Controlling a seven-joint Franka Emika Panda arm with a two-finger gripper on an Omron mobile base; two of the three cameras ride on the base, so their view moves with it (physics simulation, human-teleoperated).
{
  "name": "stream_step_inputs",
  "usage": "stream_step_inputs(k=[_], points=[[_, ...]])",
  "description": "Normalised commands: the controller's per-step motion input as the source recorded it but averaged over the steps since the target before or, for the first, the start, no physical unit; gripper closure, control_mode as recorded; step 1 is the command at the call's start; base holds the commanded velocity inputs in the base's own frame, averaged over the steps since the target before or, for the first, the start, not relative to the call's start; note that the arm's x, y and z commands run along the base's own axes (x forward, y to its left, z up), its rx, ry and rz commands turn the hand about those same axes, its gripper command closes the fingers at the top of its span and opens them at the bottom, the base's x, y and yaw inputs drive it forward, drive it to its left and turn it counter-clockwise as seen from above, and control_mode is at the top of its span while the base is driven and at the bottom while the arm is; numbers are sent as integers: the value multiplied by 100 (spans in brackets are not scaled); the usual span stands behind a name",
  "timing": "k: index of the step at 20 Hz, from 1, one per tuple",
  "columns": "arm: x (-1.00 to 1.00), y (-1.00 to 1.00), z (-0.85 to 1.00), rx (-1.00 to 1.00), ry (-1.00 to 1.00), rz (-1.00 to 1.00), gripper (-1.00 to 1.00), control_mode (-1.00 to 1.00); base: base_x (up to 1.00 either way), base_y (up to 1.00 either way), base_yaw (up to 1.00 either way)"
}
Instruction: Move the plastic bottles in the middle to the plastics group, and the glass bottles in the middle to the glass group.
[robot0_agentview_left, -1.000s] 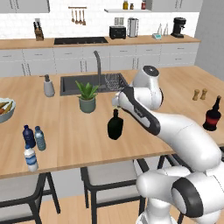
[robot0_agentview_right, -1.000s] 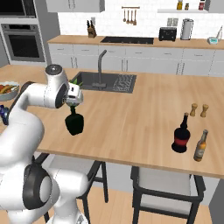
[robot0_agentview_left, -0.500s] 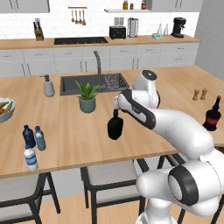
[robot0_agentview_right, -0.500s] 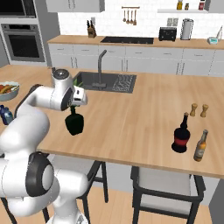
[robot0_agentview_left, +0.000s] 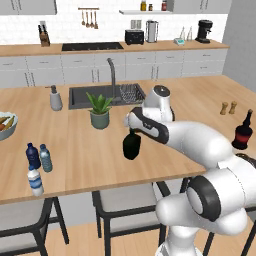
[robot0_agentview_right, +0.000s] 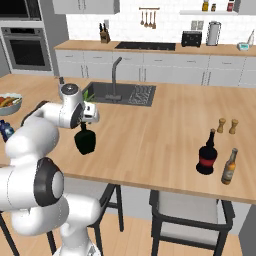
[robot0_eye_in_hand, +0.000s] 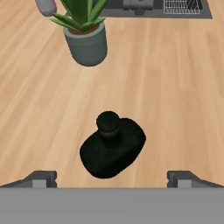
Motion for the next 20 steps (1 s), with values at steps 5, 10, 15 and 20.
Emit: stream_step_inputs(k=[5, 10, 15, 20], points=[[18, 3, -32, 0, 0, 0, -100, -100, 0, 0, 0], [16, 9, -18, 0, 0, -1, -100, -100, 0, 0, 0], [13, 8, -2, 0, 0, 0, -100, -100, 0, 0, 0], [20, 1, 0, 0, 0, 0, -100, -100, 0, 0, 0]])
